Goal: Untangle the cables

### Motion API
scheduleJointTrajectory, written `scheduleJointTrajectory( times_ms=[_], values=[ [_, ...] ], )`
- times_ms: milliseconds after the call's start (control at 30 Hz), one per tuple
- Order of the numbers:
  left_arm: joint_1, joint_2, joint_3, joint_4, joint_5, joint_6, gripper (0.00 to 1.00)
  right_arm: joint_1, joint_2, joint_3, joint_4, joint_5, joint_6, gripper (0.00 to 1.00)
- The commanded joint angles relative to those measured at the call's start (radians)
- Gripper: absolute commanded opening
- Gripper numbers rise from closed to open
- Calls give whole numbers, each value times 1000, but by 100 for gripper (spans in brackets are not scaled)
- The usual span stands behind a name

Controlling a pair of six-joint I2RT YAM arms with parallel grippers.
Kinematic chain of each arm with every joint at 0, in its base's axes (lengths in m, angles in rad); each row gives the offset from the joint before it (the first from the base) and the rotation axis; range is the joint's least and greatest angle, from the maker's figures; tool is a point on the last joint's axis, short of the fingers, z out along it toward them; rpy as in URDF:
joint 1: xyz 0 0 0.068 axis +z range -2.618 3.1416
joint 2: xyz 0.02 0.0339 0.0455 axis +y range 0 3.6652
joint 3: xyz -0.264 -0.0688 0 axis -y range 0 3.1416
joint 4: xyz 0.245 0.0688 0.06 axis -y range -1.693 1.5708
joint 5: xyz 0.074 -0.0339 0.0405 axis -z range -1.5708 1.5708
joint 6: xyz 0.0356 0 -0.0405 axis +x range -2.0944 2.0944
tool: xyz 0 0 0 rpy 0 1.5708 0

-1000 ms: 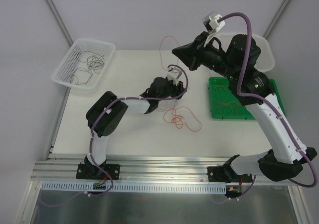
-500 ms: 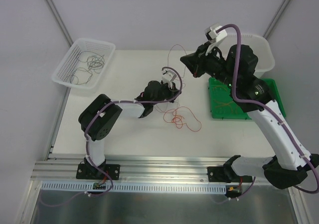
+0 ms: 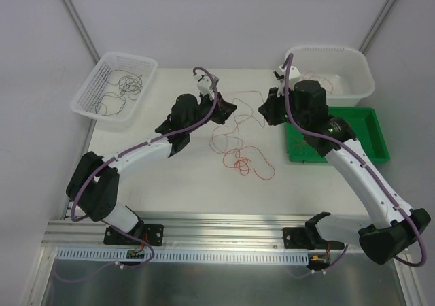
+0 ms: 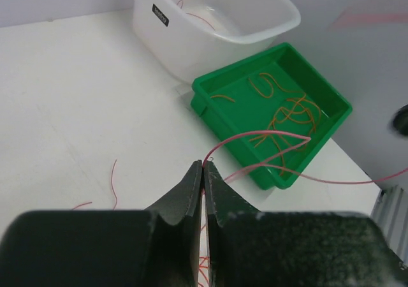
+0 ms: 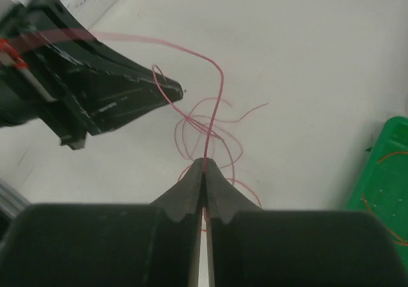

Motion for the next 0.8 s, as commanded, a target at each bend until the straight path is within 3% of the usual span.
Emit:
scheduleJointTrajectory(
  times_ms=[0,367,600,767],
  values=[
    [-3,-100,57,-145,27,-37,0,2,17,-60,79,-134,41,6],
    [-2,-198,13,-219,113,-132,0,6,85,-220,347,-411,94,28],
    [-2,-193,11,-217,161,-178,0,16,100,-248,404,-481,101,59],
    [-2,-209,17,-217,178,-186,0,16,114,-252,397,-489,89,63]
  ],
)
